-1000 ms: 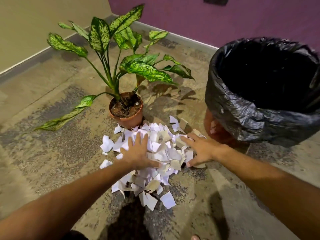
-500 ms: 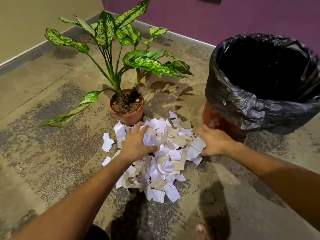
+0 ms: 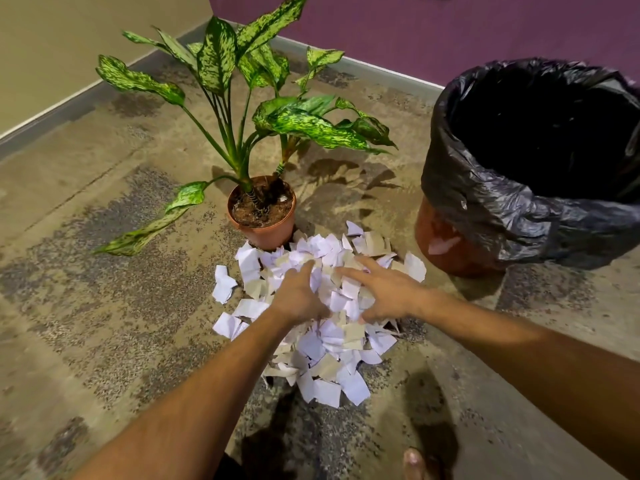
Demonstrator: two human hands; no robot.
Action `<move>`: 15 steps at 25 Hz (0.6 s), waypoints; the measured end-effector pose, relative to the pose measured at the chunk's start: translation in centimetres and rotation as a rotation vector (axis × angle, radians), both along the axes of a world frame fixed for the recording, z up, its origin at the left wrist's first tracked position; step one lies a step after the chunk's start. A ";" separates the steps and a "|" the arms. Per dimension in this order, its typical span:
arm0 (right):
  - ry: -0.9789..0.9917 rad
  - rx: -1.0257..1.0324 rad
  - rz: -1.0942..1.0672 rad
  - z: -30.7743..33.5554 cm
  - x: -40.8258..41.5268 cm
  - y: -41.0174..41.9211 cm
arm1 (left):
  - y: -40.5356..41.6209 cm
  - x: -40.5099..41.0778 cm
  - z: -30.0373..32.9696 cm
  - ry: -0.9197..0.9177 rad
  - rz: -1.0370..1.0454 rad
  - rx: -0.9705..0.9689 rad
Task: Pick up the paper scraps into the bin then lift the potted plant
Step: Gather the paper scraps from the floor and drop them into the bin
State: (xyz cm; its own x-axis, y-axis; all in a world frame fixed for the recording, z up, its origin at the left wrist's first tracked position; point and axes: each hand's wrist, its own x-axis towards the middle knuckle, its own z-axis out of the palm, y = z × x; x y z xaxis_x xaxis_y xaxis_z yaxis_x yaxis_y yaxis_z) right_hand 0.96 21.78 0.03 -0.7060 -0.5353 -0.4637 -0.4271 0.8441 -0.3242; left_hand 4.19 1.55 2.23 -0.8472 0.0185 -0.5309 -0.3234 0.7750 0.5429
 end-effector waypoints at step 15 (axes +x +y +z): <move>0.089 -0.018 -0.011 0.3 1.4 1.5 | 1.2 -0.5 0.4 0.080 0.029 0.118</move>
